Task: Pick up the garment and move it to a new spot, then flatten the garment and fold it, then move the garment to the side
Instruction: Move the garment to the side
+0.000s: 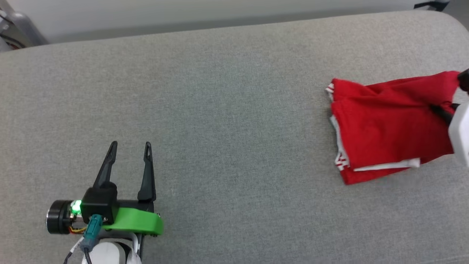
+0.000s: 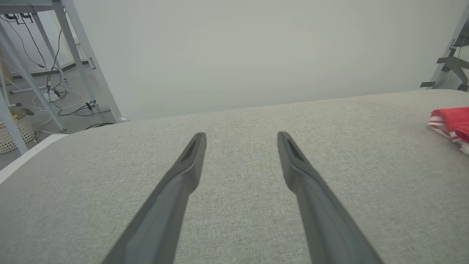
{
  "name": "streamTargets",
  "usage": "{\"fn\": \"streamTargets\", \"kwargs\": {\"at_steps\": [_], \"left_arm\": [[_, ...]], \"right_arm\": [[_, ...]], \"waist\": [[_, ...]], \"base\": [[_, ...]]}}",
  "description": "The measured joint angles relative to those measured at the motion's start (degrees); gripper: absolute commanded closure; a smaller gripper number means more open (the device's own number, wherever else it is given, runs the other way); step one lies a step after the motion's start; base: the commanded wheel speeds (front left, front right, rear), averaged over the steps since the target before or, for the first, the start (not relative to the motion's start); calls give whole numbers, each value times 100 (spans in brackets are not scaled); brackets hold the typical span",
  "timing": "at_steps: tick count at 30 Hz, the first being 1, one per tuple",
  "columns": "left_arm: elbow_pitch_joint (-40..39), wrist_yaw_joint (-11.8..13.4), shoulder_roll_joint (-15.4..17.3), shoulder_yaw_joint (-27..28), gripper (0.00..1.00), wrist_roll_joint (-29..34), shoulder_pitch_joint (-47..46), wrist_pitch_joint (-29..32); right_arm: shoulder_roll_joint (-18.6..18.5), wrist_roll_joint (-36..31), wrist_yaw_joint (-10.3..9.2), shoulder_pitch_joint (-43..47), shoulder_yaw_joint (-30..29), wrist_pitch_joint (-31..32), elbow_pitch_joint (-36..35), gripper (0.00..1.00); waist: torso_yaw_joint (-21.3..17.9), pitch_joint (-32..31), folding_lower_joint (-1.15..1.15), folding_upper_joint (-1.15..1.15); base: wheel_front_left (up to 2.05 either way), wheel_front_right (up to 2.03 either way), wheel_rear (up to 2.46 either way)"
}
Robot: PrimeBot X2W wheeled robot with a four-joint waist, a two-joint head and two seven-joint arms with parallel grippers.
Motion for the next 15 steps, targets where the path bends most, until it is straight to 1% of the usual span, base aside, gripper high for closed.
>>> {"fn": "streamTargets", "kwargs": {"at_steps": [8, 15], "left_arm": [[-324, -24, 205, -63, 0, 91, -433, 0], [-573, -24, 322, -82, 0, 91, -748, 0]], "right_arm": [[-523, -282, 0, -371, -588, -126, 1018, 100], [-531, -435, 0, -807, -1118, -314, 1947, 100]], "waist": [[-142, 705, 0, 0], [-170, 1388, 0, 0]], "base": [[0, 0, 0], [0, 0, 0]]}}
